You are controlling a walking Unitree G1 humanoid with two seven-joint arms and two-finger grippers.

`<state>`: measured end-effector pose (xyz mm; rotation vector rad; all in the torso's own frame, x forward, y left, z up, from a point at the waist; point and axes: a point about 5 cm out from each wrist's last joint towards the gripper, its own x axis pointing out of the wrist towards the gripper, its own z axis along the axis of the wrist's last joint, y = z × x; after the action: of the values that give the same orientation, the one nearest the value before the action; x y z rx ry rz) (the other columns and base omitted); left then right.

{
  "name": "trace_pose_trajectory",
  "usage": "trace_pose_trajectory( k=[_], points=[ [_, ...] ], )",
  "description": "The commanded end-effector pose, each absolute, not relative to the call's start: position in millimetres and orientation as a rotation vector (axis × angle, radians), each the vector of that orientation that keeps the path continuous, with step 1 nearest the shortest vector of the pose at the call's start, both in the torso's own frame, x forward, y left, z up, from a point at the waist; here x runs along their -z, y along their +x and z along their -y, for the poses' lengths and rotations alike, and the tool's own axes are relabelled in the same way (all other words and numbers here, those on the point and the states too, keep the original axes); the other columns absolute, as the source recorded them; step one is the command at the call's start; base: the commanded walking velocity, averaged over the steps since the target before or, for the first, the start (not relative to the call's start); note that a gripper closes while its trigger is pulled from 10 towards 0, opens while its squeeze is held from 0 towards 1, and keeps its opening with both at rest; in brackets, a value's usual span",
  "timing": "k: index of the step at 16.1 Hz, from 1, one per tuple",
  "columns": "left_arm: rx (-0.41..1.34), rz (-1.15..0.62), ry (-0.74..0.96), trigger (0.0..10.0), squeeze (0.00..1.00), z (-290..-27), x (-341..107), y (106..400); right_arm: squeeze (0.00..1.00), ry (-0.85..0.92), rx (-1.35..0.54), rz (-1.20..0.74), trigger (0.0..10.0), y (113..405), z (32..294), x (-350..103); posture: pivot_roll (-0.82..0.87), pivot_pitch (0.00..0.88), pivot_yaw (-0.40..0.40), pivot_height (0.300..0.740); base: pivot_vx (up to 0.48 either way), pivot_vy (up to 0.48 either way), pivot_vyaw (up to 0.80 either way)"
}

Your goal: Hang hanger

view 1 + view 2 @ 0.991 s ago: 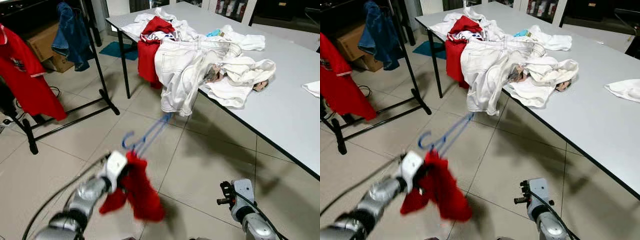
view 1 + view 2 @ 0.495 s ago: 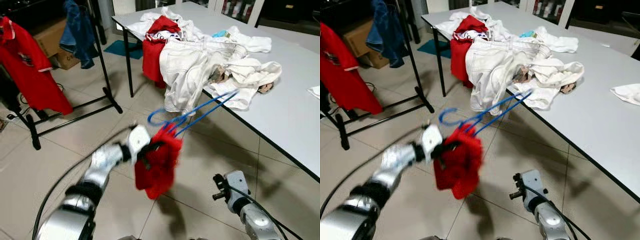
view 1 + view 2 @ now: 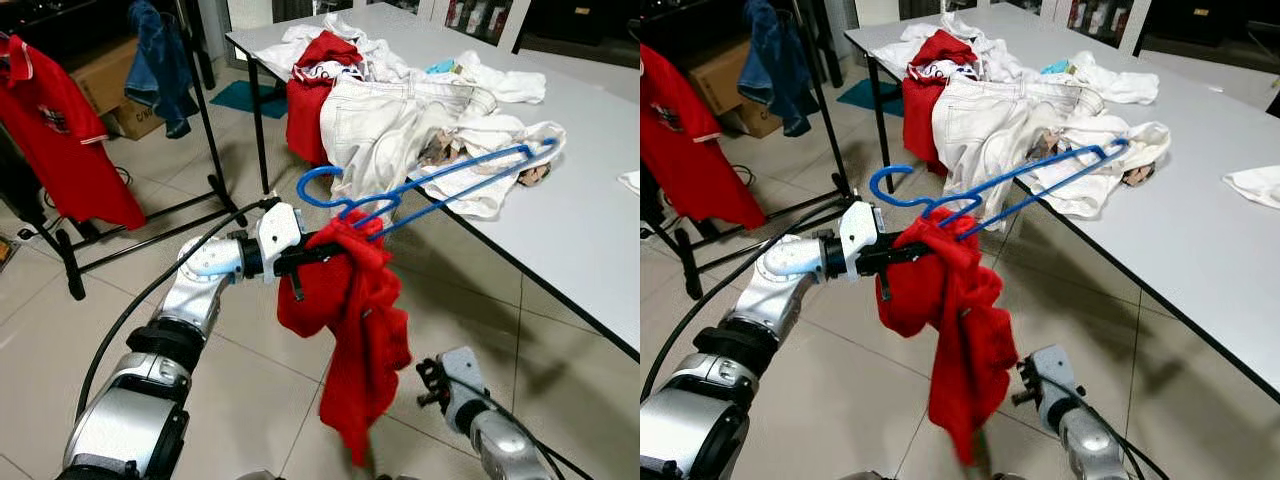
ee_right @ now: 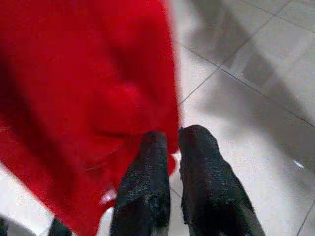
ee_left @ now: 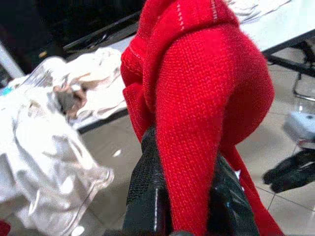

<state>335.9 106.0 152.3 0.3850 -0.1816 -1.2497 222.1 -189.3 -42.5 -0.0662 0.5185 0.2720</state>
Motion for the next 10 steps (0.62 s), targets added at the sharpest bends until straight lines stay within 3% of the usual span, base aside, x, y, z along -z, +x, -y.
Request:
trace_pose_trajectory(
  k=[1, 4, 7, 8, 9, 10],
  points=[
    [1.267, 0.229, 0.390, 10.0, 0.00, -104.3, -163.9, 336.0, 1.00, -0.037, -0.239, -0.519, 10.0, 225.8, 190.7, 41.0, -0.13, 0.000, 0.053, 0.740, 0.000, 0.000, 0.00],
    [1.310, 0.269, 0.370, 10.0, 0.00, -98.7, -178.5, 334.5, 1.00, 0.125, -0.265, -0.524, 10.0, 230.0, 180.5, 40.2, -0.13, 0.000, 0.062, 0.740, 0.000, 0.000, 0.00],
    [1.368, 0.258, 0.385, 10.0, 0.00, -97.0, -182.8, 332.7, 1.00, 0.298, -0.476, -0.527, 10.0, 225.4, 153.2, 39.8, -0.13, 0.000, 0.069, 0.740, 0.000, 0.000, 0.00],
    [1.379, 0.250, 0.391, 10.0, 0.00, -96.5, -182.0, 331.5, 0.79, 0.277, -0.510, -0.535, 10.0, 224.1, 149.7, 40.4, -0.13, 0.000, 0.069, 0.740, 0.000, 0.000, 0.00],
    [1.391, 0.245, 0.392, 10.0, 0.00, -96.3, -182.0, 330.0, 0.24, 0.248, -0.521, -0.541, 10.0, 223.7, 147.3, 41.0, -0.13, 0.000, 0.071, 0.740, 0.000, 0.000, 0.00],
    [1.396, 0.246, 0.389, 10.0, 0.00, -95.7, -182.5, 329.1, 0.00, 0.234, -0.497, -0.545, 10.0, 225.2, 148.1, 41.2, -0.13, 0.000, 0.071, 0.740, 0.000, 0.000, 0.00]
  ],
)
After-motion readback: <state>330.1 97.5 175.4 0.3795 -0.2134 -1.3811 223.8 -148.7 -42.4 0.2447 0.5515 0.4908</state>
